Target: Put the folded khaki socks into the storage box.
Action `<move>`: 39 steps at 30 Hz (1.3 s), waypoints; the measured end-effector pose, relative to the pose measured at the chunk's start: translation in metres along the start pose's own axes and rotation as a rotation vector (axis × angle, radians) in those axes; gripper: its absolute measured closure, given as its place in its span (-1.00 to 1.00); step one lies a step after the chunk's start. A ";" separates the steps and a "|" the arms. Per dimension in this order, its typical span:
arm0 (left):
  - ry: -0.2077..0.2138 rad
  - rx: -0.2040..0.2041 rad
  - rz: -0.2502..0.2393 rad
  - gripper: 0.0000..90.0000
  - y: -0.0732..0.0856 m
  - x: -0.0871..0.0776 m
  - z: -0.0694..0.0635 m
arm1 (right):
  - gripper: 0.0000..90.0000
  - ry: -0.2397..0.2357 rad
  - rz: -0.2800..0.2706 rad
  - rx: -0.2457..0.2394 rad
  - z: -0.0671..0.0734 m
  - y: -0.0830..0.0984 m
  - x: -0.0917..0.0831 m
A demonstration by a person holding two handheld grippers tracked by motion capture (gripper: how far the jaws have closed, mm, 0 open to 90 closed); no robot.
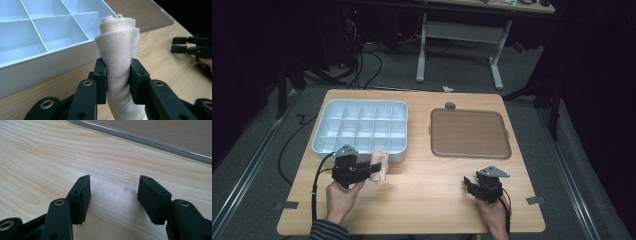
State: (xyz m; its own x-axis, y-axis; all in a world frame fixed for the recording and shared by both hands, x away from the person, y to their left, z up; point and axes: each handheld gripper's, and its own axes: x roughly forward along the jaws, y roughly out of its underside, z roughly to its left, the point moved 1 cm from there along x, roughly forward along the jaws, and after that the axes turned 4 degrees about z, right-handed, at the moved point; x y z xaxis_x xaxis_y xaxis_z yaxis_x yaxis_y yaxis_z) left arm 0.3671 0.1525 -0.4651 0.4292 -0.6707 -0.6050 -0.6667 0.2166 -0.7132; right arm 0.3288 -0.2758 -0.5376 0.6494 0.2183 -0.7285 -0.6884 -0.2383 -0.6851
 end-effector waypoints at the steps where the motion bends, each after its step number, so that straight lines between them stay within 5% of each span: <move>1: 0.000 -0.004 -0.003 0.58 0.000 -0.001 0.000 | -0.02 -0.001 0.000 0.001 0.000 0.000 0.000; 39: -0.063 -0.029 -0.019 0.58 -0.013 -0.025 0.021 | -0.02 -0.001 -0.001 0.000 0.000 0.000 0.000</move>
State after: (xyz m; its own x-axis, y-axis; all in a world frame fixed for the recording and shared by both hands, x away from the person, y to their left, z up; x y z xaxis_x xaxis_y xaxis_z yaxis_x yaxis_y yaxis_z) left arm 0.3780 0.1816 -0.4483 0.4787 -0.6280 -0.6136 -0.6755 0.1831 -0.7143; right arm 0.3290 -0.2762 -0.5376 0.6494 0.2197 -0.7280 -0.6880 -0.2380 -0.6855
